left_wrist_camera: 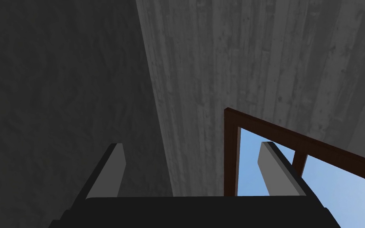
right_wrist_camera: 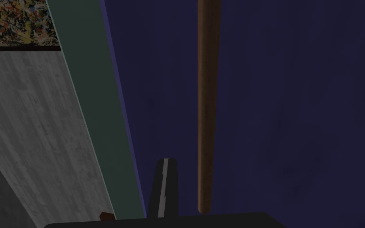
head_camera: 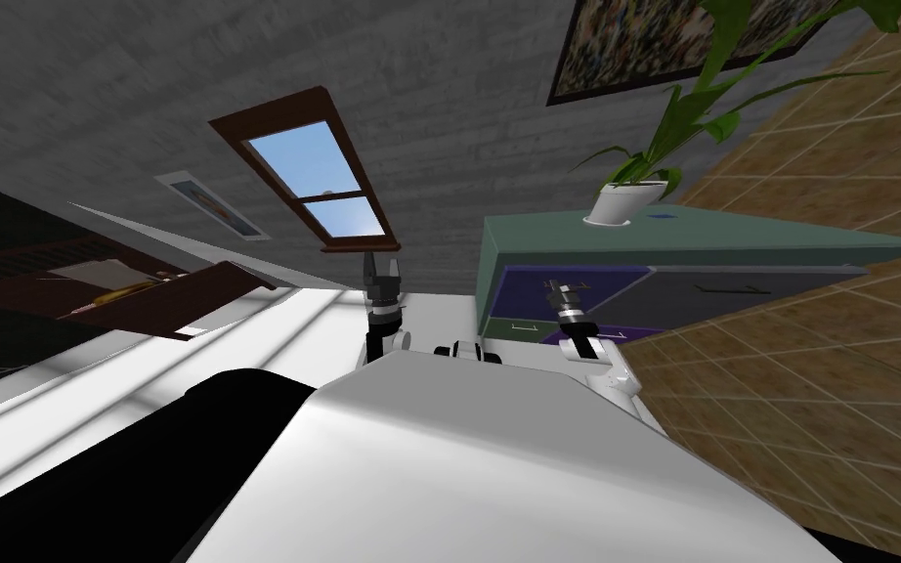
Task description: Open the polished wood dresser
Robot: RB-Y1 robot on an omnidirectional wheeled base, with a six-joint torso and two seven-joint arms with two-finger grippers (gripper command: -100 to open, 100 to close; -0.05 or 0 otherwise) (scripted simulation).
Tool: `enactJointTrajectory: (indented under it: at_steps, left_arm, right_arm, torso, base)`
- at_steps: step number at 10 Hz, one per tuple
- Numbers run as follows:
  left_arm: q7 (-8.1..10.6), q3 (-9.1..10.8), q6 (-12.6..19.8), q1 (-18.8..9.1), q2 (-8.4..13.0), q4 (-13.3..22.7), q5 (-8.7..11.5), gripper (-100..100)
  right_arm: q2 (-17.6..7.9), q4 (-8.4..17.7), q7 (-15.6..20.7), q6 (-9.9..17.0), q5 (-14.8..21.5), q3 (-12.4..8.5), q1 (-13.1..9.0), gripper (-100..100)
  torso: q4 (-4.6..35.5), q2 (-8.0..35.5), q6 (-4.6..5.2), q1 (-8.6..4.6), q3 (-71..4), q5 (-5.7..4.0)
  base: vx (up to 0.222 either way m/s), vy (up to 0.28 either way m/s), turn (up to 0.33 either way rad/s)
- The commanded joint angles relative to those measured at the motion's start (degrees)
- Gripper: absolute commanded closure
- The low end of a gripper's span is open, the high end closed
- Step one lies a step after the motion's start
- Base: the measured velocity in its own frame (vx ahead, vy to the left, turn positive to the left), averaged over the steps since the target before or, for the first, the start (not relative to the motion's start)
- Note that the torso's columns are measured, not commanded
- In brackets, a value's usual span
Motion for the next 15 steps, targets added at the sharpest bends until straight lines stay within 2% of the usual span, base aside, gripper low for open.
enactJointTrajectory:
  at_steps: [1, 2, 4, 5, 6, 7, 8, 10, 13, 14, 15]
  left_arm:
    - [0.0, 0.0, 0.0, -0.01, 0.0, 0.0, 0.0, 0]
    - [0.0, -0.01, 0.0, -0.01, -0.01, 0.0, 0.0, 0]
    - [0.0, -0.02, 0.0, -0.01, -0.02, 0.0, 0.0, 0]
    - [0.0, -0.02, 0.0, -0.01, -0.01, 0.0, 0.0, 0]
    - [0.0, -0.01, 0.0, -0.01, -0.01, 0.0, 0.0, 0]
    - [0.0, -0.01, 0.0, 0.0, -0.01, 0.0, 0.0, 0]
    - [0.0, -0.01, 0.0, 0.0, -0.01, 0.0, 0.0, 0]
    - [0.0, -0.01, 0.0, 0.0, -0.01, 0.0, 0.0, 0]
    - [0.0, -0.01, 0.01, -0.03, -0.01, 0.01, 0.0, 0]
    - [0.0, -0.02, 0.01, -0.03, -0.02, 0.01, 0.0, 0]
    - [0.0, -0.01, 0.01, -0.02, -0.01, 0.01, 0.0, 0]
  right_arm:
    - [0.66, 0.4, 0.51, -0.93, -0.15, -0.06, 0.35, 100]
    - [1.26, 1.16, 0.92, -0.75, 0.14, 0.03, 1.2, -100]
    - [1.0, 0.66, 0.86, -0.69, 0.03, -0.4, 1.08, -100]
    - [-0.61, 0.0, -0.4, 1.22, -0.03, -0.94, 0.17, -100]
    - [-1.03, -0.12, -0.76, 1.72, -0.03, -0.99, -0.07, -100]
    - [-0.89, -0.16, -0.24, 0.65, -0.2, -1.48, -0.58, -100]
    - [0.64, 0.35, 0.66, -0.26, -0.05, -0.8, 0.87, 100]
    - [-1.06, -1.33, -0.54, 0.38, -0.43, -1.25, 0.53, 100]
    - [-2.95, -3.02, -1.73, 0.9, -0.88, -1.44, 0.23, 100]
    - [-2.7, -2.38, -1.45, 0.72, -0.8, -1.42, 0.05, 100]
    - [-1.55, -0.93, -0.9, 0.15, -0.4, -0.72, 0.88, -100]
  torso:
    - [0.06, 0.18, 0.0, 0.15, 0.11, 0.05]
    - [0.04, 0.08, -0.01, 0.28, 0.06, 0.09]
    - [-0.31, -0.21, -0.25, 0.61, -0.1, -0.03]
    - [-0.45, -0.53, -0.4, 0.21, -0.28, -0.2]
    - [-0.58, -0.91, -0.3, -0.11, -0.51, -0.32]
    - [-0.75, -1.04, -0.23, -0.21, -0.59, -0.45]
    - [-0.6, -0.89, -0.21, -0.26, -0.52, -0.37]
    - [-0.1, -0.23, -0.04, 0.01, -0.13, -0.03]
    - [0.1, 0.29, 0.01, 0.19, 0.2, 0.07]
    - [0.02, 0.02, 0.0, 0.22, 0.02, 0.07]
    - [-0.11, -0.44, -0.02, 0.14, -0.26, 0.04]
  base:
    - [-0.012, -0.023, -0.007]
    - [-0.018, 0.085, -0.044]
    - [-0.034, 0.089, -0.081]
    - [0.028, 0.01, 0.003]
    - [0.053, 0.019, 0.036]
    - [0.013, 0.01, -0.015]
    - [-0.041, -0.005, -0.023]
    - [-0.063, 0.001, -0.027]
    - [-0.201, 0.017, -0.055]
    - [-0.092, 0.018, -0.013]
    - [0.075, 0.011, 0.053]
